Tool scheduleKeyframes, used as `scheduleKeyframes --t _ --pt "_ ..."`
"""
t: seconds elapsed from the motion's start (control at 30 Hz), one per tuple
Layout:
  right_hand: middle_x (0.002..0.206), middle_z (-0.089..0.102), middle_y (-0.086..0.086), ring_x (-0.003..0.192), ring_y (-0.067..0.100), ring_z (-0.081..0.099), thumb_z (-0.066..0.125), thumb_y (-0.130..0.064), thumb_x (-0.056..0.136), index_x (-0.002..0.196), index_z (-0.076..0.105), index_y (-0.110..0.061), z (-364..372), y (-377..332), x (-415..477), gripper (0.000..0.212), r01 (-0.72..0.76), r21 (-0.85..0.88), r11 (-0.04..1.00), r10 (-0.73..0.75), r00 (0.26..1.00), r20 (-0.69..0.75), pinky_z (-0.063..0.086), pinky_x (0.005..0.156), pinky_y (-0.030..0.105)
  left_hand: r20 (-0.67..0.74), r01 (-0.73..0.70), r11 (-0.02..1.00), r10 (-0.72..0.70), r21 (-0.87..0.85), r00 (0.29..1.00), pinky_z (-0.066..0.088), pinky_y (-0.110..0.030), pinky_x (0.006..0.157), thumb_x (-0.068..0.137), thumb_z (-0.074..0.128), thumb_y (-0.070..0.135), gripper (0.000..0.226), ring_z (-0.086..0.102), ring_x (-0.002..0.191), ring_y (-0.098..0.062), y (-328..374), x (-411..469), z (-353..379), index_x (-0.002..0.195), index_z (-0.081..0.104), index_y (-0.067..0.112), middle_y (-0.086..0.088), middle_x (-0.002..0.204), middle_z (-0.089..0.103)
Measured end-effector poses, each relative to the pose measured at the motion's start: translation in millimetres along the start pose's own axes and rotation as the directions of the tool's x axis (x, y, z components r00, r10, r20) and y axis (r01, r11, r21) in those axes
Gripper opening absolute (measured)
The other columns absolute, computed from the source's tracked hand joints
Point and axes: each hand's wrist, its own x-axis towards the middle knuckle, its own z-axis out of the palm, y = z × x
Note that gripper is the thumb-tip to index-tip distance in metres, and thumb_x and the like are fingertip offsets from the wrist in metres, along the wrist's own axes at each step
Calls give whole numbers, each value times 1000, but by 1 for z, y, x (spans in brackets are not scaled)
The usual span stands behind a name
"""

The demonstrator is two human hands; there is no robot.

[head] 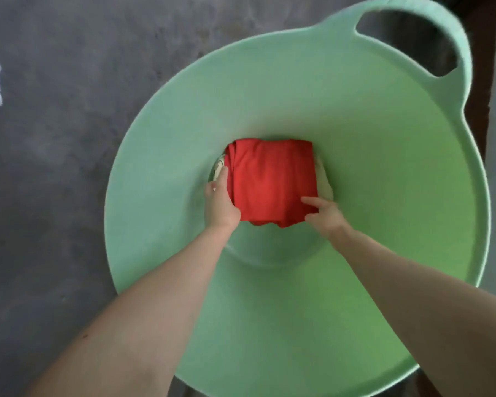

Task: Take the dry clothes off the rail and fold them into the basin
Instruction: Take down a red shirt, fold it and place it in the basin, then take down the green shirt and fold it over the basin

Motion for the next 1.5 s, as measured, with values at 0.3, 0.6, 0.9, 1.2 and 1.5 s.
scheduleKeyframes --t 0.3,0.6,0.9,1.2,1.5 --pt "159 12 3 141 28 25 47 3 85 149 27 -19 9 9 9 70 361 -781 509 -370 911 180 30 113 34 313 -491 709 380 506 870 37 -46 107 88 39 -1 62 13 145 -29 0 -18 14 140 41 33 -2 158 15" --pt "154 24 7 130 30 42 46 -1 88 145 31 -10 -25 0 -15 59 93 -690 718 -37 995 96 42 103 35 367 -208 857 24 472 930 31 -39 112 86 49 1 55 28 140 -27 18 -22 -12 135 50 24 -11 154 24" --pt "119 66 1 106 15 61 53 -8 90 115 67 -14 -58 -91 -128 30 280 -299 912 -274 960 63 34 79 8 249 -173 951 108 256 962 41 -25 99 88 50 0 29 58 113 -21 94 -96 -91 104 68 15 -7 122 62" --pt "81 69 4 73 18 63 54 -13 90 87 71 -5 -83 -160 -253 19 339 -3 941 -339 941 25 54 78 37 216 -238 968 216 84 952 41 -21 71 84 59 12 14 61 83 -13 164 -189 -202 75 65 21 5 87 70" --pt "70 63 -2 62 8 57 52 -10 93 72 63 -22 -105 -218 -393 26 401 163 902 -408 913 9 44 59 17 54 -348 929 356 -124 933 48 -27 72 81 63 4 24 63 73 -20 215 -308 -326 67 59 23 3 71 65"
